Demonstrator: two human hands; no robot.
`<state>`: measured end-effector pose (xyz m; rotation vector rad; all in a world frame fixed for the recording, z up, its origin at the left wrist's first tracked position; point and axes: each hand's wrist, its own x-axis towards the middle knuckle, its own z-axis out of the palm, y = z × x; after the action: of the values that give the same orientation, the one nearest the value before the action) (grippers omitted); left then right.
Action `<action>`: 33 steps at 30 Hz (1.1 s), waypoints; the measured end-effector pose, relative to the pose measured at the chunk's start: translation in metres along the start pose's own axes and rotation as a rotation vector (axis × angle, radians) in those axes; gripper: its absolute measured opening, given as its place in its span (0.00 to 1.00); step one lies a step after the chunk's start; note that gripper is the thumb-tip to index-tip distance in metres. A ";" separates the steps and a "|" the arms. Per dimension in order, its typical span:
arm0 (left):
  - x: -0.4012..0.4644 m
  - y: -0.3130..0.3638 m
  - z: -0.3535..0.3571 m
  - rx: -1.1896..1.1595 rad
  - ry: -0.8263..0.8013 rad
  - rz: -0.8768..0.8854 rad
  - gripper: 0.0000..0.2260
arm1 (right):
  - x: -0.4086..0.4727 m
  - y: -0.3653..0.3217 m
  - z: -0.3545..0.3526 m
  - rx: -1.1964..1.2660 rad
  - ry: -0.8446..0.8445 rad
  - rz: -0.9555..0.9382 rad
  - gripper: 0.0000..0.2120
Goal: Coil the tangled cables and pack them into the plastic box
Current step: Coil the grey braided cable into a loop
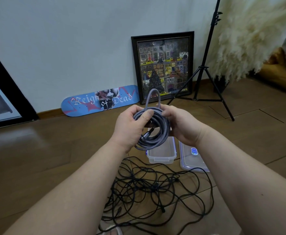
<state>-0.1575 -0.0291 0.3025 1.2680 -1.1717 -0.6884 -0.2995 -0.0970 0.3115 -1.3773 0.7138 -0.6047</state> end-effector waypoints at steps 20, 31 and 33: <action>0.008 -0.011 -0.005 -0.050 0.202 -0.052 0.11 | 0.000 0.011 0.016 -0.804 0.345 -0.472 0.38; 0.013 -0.012 -0.002 -0.069 0.327 -0.045 0.09 | 0.013 0.020 0.032 -1.074 0.624 -1.020 0.10; 0.015 -0.013 -0.008 -0.122 0.347 -0.064 0.07 | 0.009 0.010 0.030 -0.831 0.652 -0.868 0.09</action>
<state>-0.1431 -0.0429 0.2946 1.2662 -0.7969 -0.5508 -0.2711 -0.0832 0.3022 -2.3247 0.9143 -1.6137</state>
